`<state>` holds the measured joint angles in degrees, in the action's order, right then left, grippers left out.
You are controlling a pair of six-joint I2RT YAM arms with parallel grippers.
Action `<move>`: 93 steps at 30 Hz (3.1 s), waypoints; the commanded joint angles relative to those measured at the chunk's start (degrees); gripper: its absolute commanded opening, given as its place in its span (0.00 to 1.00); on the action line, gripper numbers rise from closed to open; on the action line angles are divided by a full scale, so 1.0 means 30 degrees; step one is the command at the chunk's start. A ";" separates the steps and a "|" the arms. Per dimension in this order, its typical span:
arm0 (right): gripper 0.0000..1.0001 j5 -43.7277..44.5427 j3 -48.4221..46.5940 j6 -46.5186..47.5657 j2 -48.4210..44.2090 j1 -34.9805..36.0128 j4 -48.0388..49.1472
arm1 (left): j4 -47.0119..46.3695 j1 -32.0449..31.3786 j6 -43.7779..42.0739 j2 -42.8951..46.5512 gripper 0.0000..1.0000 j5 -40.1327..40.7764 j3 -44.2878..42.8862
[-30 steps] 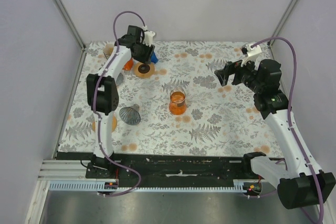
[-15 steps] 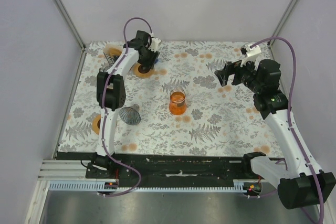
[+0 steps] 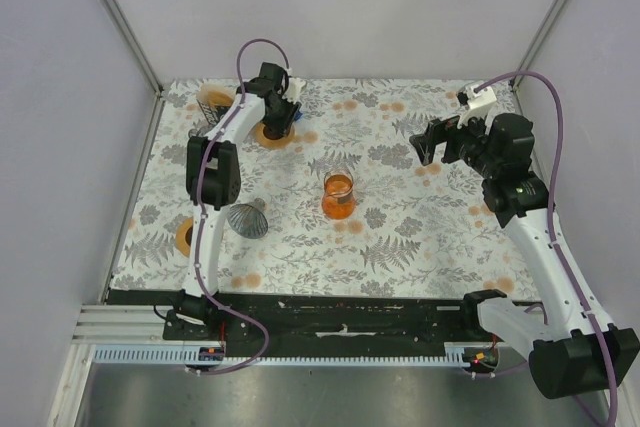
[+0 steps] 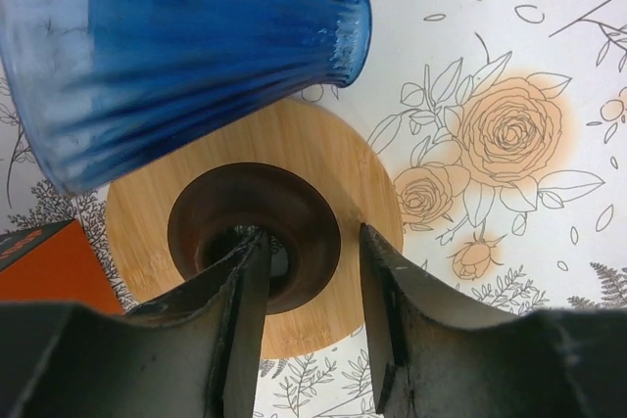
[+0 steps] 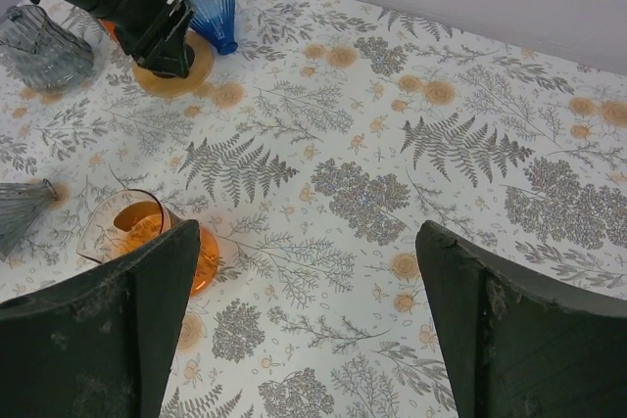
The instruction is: Place the coffee filter in the dripper
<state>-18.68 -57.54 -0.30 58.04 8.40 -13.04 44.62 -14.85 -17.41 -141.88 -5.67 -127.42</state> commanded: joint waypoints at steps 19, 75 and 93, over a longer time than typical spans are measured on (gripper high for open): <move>0.98 -0.1771 -0.0859 0.4189 -0.0304 0.3577 -0.0076 | 0.2789 0.0439 0.1820 0.5278 0.02 -0.9939 0.2335; 0.00 -0.6010 -0.6952 0.0145 0.5583 0.7578 -0.0632 | 0.5344 0.3222 0.3051 1.3718 0.85 -1.4348 0.1130; 0.00 -1.5716 -0.4054 -1.3553 1.1997 0.2414 0.4990 | 0.4140 0.3193 0.2874 1.4951 0.81 -1.4076 0.6671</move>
<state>-60.86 -70.08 -35.51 91.92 17.06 -4.75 59.33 -5.17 -10.28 -99.79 -47.03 -107.90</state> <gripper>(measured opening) 0.176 0.818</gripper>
